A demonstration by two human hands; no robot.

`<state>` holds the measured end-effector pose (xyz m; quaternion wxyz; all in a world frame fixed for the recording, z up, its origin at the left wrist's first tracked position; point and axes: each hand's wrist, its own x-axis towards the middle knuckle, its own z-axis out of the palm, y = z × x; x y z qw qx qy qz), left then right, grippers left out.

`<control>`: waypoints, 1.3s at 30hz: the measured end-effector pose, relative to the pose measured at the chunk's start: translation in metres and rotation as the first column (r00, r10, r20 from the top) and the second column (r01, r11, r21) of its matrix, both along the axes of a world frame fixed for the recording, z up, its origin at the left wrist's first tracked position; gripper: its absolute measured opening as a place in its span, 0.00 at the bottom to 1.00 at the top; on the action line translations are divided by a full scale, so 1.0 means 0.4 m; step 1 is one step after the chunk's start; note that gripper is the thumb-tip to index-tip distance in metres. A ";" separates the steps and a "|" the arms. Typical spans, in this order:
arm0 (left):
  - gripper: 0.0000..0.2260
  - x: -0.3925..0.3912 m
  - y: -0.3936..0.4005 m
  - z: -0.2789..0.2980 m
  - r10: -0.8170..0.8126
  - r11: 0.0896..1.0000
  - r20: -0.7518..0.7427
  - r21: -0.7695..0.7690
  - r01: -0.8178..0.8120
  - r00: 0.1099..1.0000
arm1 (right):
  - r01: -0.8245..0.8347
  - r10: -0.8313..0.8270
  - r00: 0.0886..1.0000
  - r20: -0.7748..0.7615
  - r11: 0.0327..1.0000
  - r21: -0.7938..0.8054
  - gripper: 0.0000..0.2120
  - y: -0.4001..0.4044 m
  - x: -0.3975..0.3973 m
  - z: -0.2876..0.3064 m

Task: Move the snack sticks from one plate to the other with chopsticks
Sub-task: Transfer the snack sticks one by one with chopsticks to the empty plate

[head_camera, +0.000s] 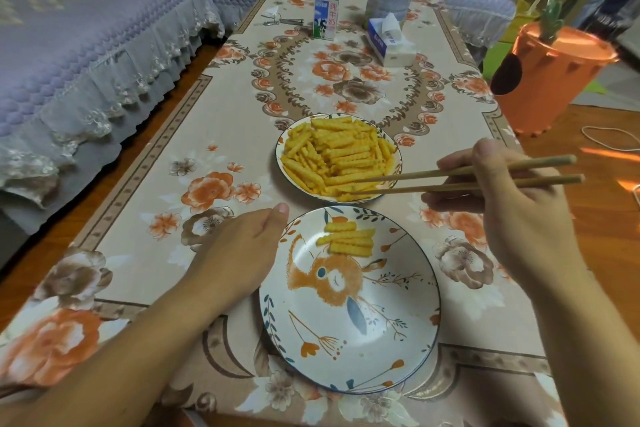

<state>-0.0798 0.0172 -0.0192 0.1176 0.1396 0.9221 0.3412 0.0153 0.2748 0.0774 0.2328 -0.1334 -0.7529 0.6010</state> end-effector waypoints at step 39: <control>0.32 0.003 0.004 0.009 0.007 1.000 0.008 -0.006 -0.007 1.000 | 0.010 -0.006 0.999 -0.038 0.996 0.093 0.15 0.016 -0.007 -0.020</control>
